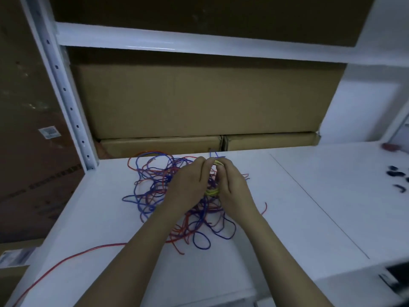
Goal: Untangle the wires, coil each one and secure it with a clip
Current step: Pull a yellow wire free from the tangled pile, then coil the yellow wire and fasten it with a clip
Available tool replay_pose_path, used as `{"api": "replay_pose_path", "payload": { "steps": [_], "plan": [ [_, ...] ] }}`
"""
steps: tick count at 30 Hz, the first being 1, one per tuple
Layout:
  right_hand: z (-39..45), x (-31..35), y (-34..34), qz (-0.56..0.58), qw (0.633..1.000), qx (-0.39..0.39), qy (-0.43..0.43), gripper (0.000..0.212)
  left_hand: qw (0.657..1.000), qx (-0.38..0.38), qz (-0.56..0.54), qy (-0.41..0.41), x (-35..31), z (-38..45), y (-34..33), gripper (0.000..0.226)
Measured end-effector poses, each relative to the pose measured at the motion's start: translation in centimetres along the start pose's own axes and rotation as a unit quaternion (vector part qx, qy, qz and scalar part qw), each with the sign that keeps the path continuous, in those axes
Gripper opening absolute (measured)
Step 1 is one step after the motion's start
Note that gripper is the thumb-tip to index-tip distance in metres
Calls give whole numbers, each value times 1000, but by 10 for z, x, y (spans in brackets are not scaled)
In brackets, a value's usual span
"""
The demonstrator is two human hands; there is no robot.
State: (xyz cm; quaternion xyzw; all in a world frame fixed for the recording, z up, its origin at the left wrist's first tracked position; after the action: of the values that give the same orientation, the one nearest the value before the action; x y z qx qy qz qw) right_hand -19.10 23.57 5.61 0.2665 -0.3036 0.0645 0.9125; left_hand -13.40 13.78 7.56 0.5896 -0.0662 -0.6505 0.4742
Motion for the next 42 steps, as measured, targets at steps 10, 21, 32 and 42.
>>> {"api": "replay_pose_path", "payload": {
  "steps": [10, 21, 32, 42],
  "plan": [
    [-64, -70, 157, -189, 973, -37, -124, 26, 997, 61, 13, -55, -117, -2, -143, 31],
    [-160, -175, 360, -207, 947, -58, -238, 24, 971, 233, -25, -39, -261, -22, -336, 40],
    [-183, -291, 509, -247, 922, -64, -290, 31, 969, 245, -32, -21, -320, 43, -488, 32],
    [-121, -420, 599, -232, 948, 23, -216, 25, 969, 246, 5, 35, -332, 140, -599, 21]
  ]
}}
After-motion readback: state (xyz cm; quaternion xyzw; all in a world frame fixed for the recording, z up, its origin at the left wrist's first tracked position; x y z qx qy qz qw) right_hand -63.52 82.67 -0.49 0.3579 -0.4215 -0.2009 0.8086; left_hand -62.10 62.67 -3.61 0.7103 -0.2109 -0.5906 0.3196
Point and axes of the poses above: each hand's wrist, its own z-axis towards the middle knuckle, its own y-axis out of the back of the hand, x = y × z, the point moved 4 cm from there along z, towards the middle knuckle, and after that the axes turned 10 degrees about y, right-handed, at the moved point
